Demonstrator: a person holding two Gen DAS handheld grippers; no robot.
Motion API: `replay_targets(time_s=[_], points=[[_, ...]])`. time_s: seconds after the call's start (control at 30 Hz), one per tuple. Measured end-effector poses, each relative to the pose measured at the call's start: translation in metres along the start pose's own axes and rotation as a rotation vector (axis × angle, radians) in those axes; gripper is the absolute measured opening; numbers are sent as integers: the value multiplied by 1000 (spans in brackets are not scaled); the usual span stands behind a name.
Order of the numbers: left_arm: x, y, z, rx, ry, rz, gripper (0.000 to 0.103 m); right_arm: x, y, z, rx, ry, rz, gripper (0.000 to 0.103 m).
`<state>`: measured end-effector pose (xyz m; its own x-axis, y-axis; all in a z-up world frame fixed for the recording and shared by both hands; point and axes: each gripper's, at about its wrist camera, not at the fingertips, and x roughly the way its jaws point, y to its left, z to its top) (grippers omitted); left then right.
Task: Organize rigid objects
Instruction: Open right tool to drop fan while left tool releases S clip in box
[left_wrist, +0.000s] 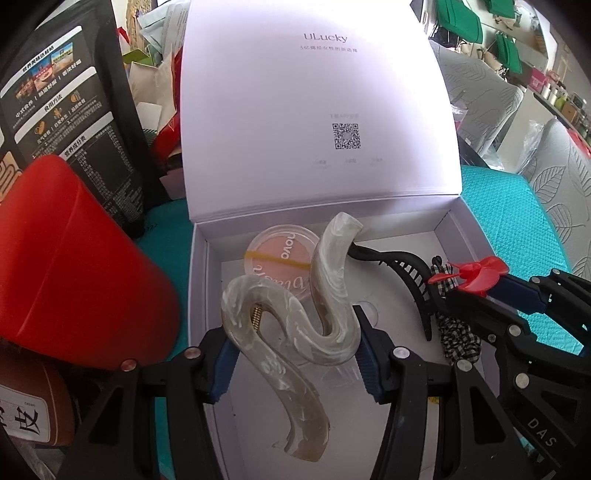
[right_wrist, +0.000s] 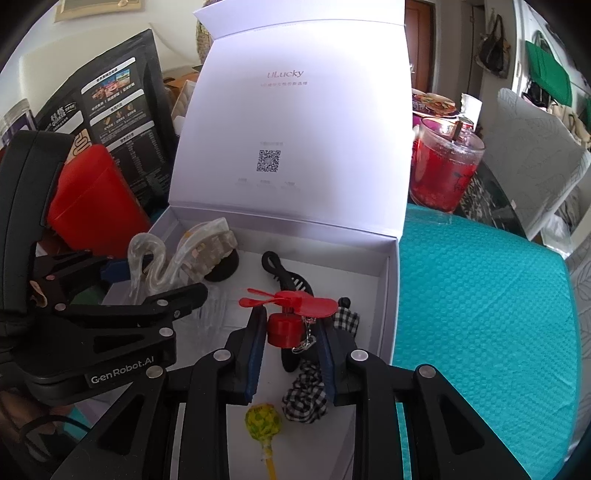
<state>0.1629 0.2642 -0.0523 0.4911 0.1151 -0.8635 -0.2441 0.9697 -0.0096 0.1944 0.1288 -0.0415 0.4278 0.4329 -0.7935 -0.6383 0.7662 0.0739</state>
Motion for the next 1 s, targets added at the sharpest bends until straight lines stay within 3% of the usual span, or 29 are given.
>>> replay_targets(time_s=[0.13, 0.23, 0.3, 0.37, 1.0], points=[[-2, 1, 1, -19, 6, 10, 55, -5, 0, 0, -1, -3, -23, 27], [-3, 4, 2, -27, 18, 8, 56, -9, -1, -1, 3, -3, -37, 36], [-3, 4, 3, -29, 19, 15, 61, -12, -2, -2, 7, -4, -40, 37], [-5, 4, 3, -30, 11, 27, 81, -15, -3, -3, 11, -1, -47, 40], [-39, -3, 2, -33, -52, 12, 81, -46, -8, -10, 31, -24, -81, 40]])
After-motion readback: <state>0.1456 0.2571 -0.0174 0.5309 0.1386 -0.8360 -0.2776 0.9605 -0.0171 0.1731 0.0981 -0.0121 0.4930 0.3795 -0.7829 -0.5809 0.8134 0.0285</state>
